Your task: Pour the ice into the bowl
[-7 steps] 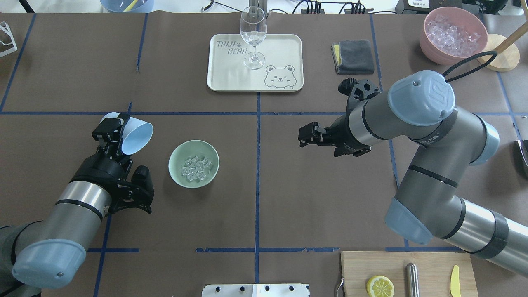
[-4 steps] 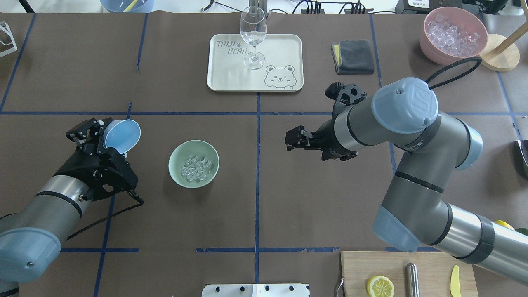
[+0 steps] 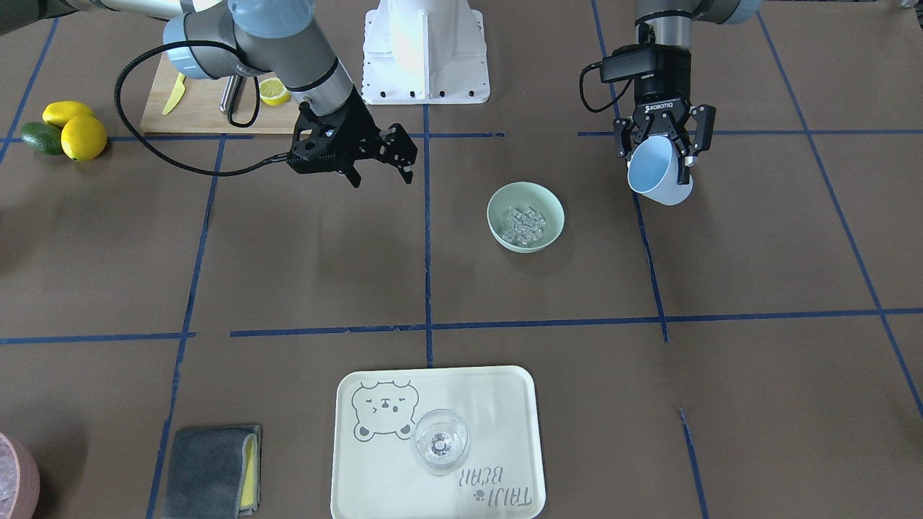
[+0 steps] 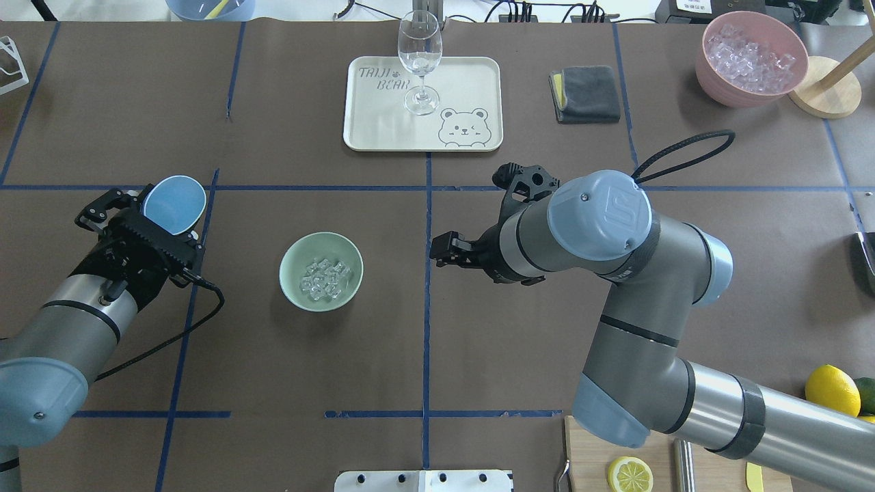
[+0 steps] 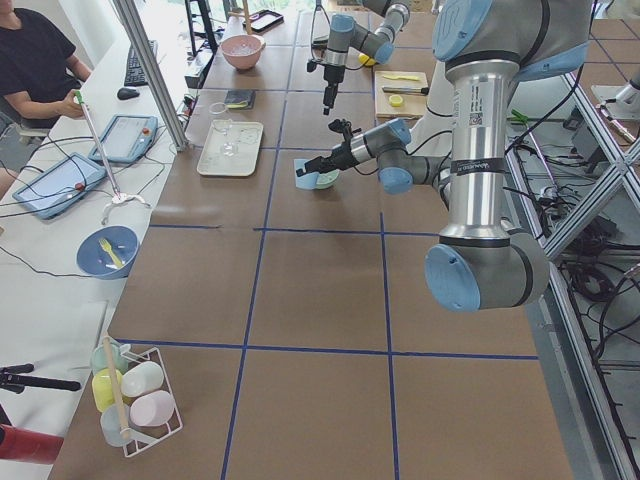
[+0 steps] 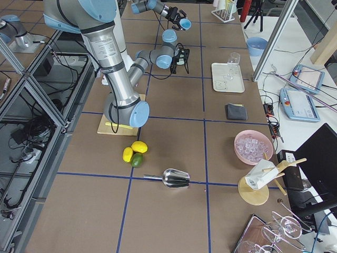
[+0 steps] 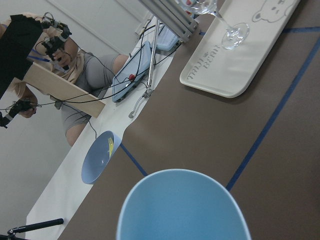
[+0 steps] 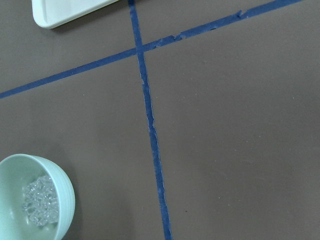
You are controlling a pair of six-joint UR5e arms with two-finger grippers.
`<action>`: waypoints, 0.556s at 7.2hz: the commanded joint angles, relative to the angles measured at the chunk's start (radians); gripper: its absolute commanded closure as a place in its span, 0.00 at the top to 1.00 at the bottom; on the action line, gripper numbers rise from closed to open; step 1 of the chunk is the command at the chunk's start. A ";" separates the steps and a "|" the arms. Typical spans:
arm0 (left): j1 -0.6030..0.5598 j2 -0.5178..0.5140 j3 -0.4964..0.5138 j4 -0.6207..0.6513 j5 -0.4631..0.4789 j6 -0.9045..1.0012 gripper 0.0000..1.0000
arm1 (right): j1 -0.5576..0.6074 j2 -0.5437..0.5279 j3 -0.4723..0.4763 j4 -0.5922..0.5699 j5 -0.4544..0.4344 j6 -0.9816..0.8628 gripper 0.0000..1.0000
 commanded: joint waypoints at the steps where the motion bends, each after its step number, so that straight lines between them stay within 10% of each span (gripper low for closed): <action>1: -0.027 0.003 0.002 -0.001 -0.094 -0.239 0.00 | -0.016 0.008 -0.005 0.000 -0.014 0.002 1.00; 4: -0.083 0.046 0.018 -0.003 -0.138 -0.451 0.00 | -0.050 0.011 -0.005 0.000 -0.057 0.022 1.00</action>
